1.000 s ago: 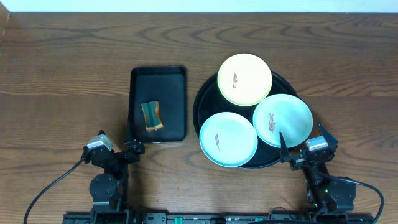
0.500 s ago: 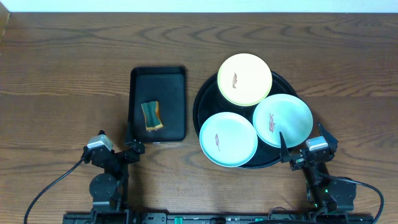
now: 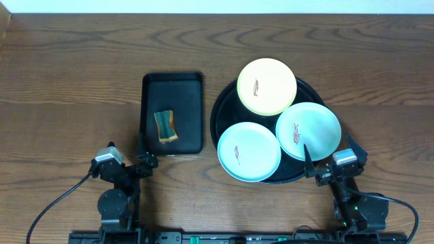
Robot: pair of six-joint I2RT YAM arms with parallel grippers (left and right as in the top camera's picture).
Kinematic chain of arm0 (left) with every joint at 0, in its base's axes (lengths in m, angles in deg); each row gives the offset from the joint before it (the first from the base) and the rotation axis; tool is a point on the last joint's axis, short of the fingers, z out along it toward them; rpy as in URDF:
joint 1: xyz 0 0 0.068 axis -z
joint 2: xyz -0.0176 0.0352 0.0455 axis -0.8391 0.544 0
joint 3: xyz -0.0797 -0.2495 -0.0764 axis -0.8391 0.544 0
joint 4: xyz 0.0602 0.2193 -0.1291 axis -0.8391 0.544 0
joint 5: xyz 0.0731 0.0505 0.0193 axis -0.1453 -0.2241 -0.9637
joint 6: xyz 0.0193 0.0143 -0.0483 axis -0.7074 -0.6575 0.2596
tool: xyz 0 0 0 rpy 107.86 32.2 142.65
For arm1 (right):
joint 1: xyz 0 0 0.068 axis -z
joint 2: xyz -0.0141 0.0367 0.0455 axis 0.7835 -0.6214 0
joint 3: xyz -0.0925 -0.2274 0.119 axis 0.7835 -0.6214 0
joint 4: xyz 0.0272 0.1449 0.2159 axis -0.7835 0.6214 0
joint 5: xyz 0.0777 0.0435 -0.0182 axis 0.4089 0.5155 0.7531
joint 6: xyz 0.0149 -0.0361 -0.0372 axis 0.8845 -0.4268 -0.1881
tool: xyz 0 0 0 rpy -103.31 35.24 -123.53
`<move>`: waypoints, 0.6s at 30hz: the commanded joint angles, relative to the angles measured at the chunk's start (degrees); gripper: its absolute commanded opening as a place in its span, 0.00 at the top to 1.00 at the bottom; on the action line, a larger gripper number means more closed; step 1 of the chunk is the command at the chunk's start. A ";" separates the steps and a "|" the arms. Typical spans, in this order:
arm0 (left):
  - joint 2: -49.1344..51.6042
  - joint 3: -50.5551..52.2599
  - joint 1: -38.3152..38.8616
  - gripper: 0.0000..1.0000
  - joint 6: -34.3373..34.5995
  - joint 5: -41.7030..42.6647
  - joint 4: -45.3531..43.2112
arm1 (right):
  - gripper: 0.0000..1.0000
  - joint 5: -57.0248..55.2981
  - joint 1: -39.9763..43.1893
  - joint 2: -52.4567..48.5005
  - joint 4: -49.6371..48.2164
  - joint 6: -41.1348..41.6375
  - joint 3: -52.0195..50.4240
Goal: Clean dirty plates on tray and stack at the side
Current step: 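Move left gripper to sponge and right gripper to right green plate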
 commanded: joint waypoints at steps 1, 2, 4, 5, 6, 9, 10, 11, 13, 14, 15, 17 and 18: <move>-0.39 0.72 0.07 0.11 0.13 1.57 1.84 | 0.01 7.26 1.16 0.22 -3.82 2.80 -0.07; -0.39 0.59 0.07 0.11 0.13 3.76 1.03 | 0.01 8.72 1.16 0.22 -6.38 3.69 -0.02; -0.39 -0.85 0.07 0.11 0.11 7.72 -0.48 | 0.01 9.66 1.16 0.13 -9.62 4.11 1.31; -0.33 -1.99 0.07 0.11 0.15 7.69 -0.42 | 0.01 9.46 1.16 -0.13 -9.64 4.33 2.67; 0.00 -3.34 0.07 0.11 0.72 7.67 -0.42 | 0.01 9.05 1.16 -0.76 -9.11 5.09 4.57; 3.56 -9.40 0.07 0.11 2.05 7.69 0.68 | 0.01 9.09 1.16 -5.66 -6.69 7.13 11.37; 5.49 -11.74 0.07 0.11 2.05 7.69 1.88 | 0.01 9.14 1.16 -8.31 -5.20 7.52 14.14; 11.52 -18.64 0.07 0.11 2.05 8.72 6.69 | 0.01 10.27 1.16 -15.54 -1.03 7.61 21.20; 18.80 -26.29 0.07 0.11 2.03 11.21 13.00 | 0.01 12.33 1.16 -23.37 3.96 7.61 28.61; 23.23 -30.86 0.07 0.11 2.01 13.11 17.07 | 0.01 14.36 1.16 -29.42 8.37 7.63 34.45; 26.86 -34.51 0.07 0.11 1.99 14.71 20.41 | 0.01 15.63 1.16 -32.63 11.04 7.63 37.66; 39.01 -46.51 0.09 0.11 2.01 19.30 32.33 | 0.01 20.20 1.16 -45.51 23.93 7.65 50.77; 43.06 -50.45 0.09 0.11 1.99 20.39 36.61 | 0.01 21.03 1.16 -49.99 29.00 7.65 55.30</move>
